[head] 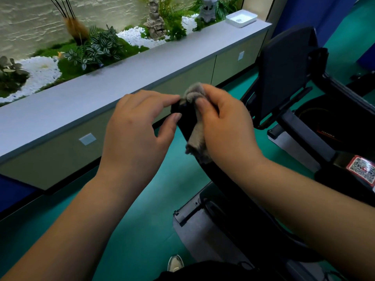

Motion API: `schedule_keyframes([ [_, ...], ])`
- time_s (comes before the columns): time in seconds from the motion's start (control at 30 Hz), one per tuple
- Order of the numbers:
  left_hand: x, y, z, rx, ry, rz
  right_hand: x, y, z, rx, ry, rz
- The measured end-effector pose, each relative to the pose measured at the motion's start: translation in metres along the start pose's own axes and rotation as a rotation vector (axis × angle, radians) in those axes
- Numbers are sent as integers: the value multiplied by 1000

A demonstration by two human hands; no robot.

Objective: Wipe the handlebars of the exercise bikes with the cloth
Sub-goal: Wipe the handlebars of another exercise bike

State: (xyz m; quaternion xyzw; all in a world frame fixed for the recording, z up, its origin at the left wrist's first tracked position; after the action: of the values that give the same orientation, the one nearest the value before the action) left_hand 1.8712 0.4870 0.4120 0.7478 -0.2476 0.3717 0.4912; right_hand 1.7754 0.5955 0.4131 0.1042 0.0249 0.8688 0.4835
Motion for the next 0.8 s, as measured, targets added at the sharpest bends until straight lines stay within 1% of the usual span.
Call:
schedule_keyframes([
  [0.13, 0, 1, 2, 2, -19, -3, 15, -28, -15, -29, -59, 3],
  [0.23, 0, 2, 1, 4, -28, 4, 9, -12, -7, -39, -34, -22],
  [0.3, 0, 3, 0, 5, -23, 10, 1, 3, 2, -21, -64, -20],
  [0.37, 0, 2, 0, 8, -22, 11, -1, 9, 3, -3, -139, 17],
  [0.47, 0, 1, -1, 6, -38, 1, 13, -7, -7, -67, -184, 95],
  [0.6, -1, 1, -1, 14, -51, 6, 31, -37, -20, -132, -236, 96],
  [0.67, 0, 1, -2, 8, -43, 4, 28, -31, -16, -118, -216, 91],
  [0.8, 0, -1, -5, 16, -4, 18, 11, -5, -3, -10, -187, 88],
])
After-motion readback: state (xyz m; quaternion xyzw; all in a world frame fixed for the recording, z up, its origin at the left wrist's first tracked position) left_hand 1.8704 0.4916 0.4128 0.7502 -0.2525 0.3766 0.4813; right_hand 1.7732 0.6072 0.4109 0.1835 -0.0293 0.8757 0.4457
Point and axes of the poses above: each hand's wrist, its own y-axis towards the middle knuckle, its own x-axis out of the back of the hand, z = x × y, the point moved 1 cm from there along y, towards the middle knuckle, and after that the axes turned 12 degrees about y, right-handed, at the moved point
